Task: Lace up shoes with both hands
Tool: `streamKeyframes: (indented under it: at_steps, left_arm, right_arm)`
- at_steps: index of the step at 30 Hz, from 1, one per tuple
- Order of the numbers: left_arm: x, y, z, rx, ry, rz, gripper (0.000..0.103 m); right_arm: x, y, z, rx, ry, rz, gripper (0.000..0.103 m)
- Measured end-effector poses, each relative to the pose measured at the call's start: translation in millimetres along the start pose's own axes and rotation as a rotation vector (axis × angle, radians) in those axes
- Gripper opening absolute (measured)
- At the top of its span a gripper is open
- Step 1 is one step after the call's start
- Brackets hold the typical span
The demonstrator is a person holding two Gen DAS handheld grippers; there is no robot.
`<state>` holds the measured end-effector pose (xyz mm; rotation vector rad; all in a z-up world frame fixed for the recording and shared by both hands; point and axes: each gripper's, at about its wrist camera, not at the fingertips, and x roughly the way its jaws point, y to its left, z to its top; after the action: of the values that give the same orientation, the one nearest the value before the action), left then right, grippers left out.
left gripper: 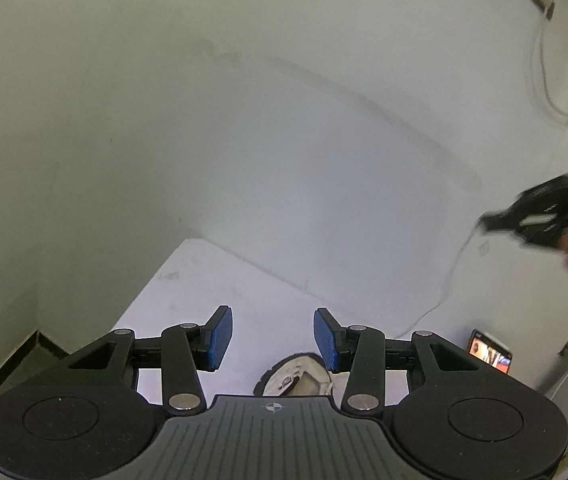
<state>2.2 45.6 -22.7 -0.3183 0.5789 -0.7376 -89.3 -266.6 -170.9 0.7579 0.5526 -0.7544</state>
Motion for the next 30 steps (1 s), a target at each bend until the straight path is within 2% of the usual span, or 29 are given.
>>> streamKeyframes:
  at_steps: [4,6,10,14,18,20,23,26,28,30]
  left_arm:
    - [4,-22,2,0.024,0.032,0.068,0.039]
    - [5,-33,5,0.032,0.044,0.118,0.039]
    - [5,-53,12,-0.006,0.051,0.222,0.042]
    - [7,-69,15,-0.065,0.068,0.332,0.046]
    - [13,-85,18,-0.127,0.09,0.417,0.046]
    - [16,-93,18,-0.145,0.099,0.449,0.046]
    - [27,-103,18,-0.138,0.129,0.476,0.047]
    - [44,-116,20,-0.131,0.18,0.519,0.052]
    - [59,-123,19,-0.126,0.24,0.559,0.052]
    - [76,-132,15,-0.091,0.293,0.603,0.052]
  right_arm:
    - [89,-36,11,0.063,0.111,-0.013,0.009]
    - [148,-51,17,0.07,0.22,0.039,0.021]
    - [194,-59,23,-0.084,0.325,0.092,0.024]
    - [232,-69,35,-0.412,0.394,0.158,0.027]
    - [257,-66,16,-0.953,0.435,0.264,0.031]
    - [271,-66,4,-1.206,0.45,0.352,0.032]
    - [289,-54,6,-1.404,0.446,0.463,0.036]
    - [311,-62,6,-1.541,0.433,0.531,0.04]
    - [317,-51,-4,-1.579,0.436,0.564,0.042]
    - [320,-51,-3,-1.579,0.439,0.61,0.054]
